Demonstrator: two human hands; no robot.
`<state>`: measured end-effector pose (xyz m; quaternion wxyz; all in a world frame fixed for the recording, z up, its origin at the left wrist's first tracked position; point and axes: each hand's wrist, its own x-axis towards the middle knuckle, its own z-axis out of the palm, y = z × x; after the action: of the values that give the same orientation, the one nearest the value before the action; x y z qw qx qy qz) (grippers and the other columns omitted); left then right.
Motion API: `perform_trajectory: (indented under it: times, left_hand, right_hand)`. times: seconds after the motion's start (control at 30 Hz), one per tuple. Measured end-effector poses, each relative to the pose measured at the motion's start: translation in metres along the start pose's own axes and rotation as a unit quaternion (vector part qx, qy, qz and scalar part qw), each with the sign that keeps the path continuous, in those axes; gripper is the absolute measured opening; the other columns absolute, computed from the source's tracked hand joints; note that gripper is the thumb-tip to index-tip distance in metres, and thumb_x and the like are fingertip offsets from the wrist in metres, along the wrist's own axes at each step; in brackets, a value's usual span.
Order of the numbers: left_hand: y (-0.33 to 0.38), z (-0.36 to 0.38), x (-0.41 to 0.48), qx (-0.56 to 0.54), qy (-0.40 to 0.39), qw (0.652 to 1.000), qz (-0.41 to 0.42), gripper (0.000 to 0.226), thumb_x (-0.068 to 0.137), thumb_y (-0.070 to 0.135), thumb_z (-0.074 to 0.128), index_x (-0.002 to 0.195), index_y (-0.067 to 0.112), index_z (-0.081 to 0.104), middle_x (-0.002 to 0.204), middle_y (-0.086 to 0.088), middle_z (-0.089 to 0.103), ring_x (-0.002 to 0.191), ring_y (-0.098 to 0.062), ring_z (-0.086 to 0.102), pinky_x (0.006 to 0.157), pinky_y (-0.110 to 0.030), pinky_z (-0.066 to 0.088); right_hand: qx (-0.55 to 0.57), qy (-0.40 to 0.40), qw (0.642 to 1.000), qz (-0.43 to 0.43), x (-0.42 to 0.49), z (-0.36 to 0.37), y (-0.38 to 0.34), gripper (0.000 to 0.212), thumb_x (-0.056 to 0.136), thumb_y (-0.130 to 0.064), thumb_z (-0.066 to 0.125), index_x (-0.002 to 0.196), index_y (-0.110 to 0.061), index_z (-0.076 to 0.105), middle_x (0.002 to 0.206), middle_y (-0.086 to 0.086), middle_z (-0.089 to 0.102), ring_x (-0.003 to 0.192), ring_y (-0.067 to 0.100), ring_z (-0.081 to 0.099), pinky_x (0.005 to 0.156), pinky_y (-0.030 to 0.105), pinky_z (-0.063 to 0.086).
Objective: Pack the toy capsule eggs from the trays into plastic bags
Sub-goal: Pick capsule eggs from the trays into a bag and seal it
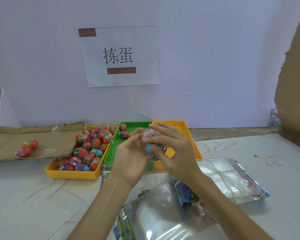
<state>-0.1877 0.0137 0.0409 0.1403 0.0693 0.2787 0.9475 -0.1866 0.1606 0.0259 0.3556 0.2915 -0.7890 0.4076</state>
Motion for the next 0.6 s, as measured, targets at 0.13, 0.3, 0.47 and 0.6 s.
perform_trajectory:
  times: [0.13, 0.3, 0.47, 0.6]
  left_hand:
    - [0.003, -0.004, 0.000, -0.009, 0.018, 1.000, -0.004, 0.026, 0.104, 0.031, 0.047, 0.108, 0.012, 0.064, 0.099, -0.011, 0.071, 0.090, -0.022, 0.071, 0.078, -0.033, 0.059]
    - [0.006, -0.008, -0.003, -0.072, 0.007, 0.997, -0.026, 0.035, 0.096, 0.022, 0.043, 0.121, 0.005, 0.062, 0.114, -0.014, 0.065, 0.115, -0.026, 0.061, 0.110, -0.041, 0.042]
    - [0.000, -0.005, -0.001, -0.071, -0.042, 0.995, -0.050, 0.043, 0.092, 0.008, 0.037, 0.132, 0.007, 0.051, 0.144, -0.025, 0.053, 0.138, -0.043, 0.049, 0.114, -0.056, 0.037]
    - [-0.005, 0.001, 0.000, 0.158, -0.024, 0.987, -0.011, 0.031, 0.097, 0.012, 0.048, 0.127, 0.017, 0.056, 0.125, -0.013, 0.064, 0.113, -0.032, 0.064, 0.097, -0.043, 0.044]
  right_hand:
    - [0.000, -0.050, 0.999, -0.002, -0.001, -0.003, -0.001, 0.033, 0.091, -0.020, 0.068, 0.124, -0.024, 0.072, 0.139, -0.010, 0.062, 0.143, 0.009, 0.042, 0.113, 0.048, 0.038]
    - [0.014, -0.117, 0.993, 0.019, -0.001, -0.008, 0.000, 0.062, 0.081, -0.035, 0.079, 0.139, -0.028, 0.059, 0.150, -0.014, 0.050, 0.148, 0.008, 0.032, 0.116, 0.052, 0.033]
    - [0.063, -0.083, 0.994, 0.034, 0.003, -0.011, 0.006, 0.054, 0.080, -0.012, 0.081, 0.130, -0.026, 0.065, 0.139, -0.014, 0.059, 0.138, 0.009, 0.047, 0.112, 0.044, 0.041]
    - [0.136, -0.010, 0.985, 0.105, 0.005, -0.013, 0.011, 0.024, 0.092, -0.011, 0.072, 0.115, -0.016, 0.074, 0.114, -0.008, 0.073, 0.111, 0.010, 0.065, 0.090, 0.022, 0.052]
